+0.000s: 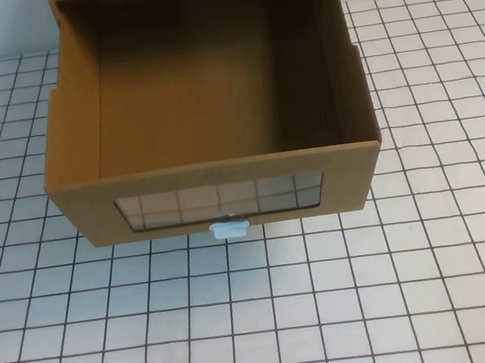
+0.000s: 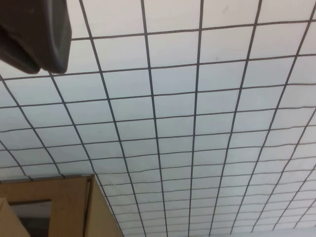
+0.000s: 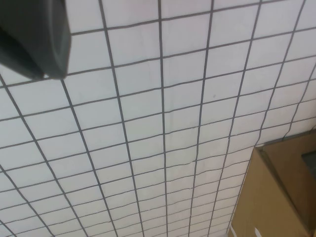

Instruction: Close the shoe box

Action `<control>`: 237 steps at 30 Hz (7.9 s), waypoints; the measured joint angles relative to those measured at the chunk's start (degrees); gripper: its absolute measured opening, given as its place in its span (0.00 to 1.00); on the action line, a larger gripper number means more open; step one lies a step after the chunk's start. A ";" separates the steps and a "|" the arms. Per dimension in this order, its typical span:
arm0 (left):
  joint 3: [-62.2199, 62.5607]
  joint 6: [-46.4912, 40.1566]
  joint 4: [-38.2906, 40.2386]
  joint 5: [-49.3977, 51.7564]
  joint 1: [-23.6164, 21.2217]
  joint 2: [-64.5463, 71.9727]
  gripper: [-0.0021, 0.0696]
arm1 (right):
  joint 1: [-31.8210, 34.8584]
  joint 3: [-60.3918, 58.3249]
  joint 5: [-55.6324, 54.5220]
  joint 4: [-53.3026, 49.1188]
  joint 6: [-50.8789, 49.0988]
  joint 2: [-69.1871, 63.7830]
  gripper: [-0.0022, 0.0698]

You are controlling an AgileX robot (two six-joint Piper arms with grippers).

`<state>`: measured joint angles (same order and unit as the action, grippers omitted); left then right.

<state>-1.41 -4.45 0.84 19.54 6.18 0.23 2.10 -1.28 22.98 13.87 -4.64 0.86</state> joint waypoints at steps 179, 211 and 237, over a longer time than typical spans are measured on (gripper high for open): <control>126.39 -5.70 47.19 47.89 -2.16 115.40 0.02 | -66.81 82.24 17.22 -24.46 10.42 -86.43 0.01; 127.25 -5.49 48.62 47.02 -1.27 117.49 0.02 | -49.02 82.35 2.15 -34.04 5.82 -92.74 0.01; 129.48 -7.26 47.59 48.05 -1.27 117.83 0.02 | -41.88 105.26 2.83 -29.94 5.82 -111.34 0.01</control>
<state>128.07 -11.71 48.44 67.59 4.90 118.06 -39.78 103.98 25.82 -16.06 1.18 -110.49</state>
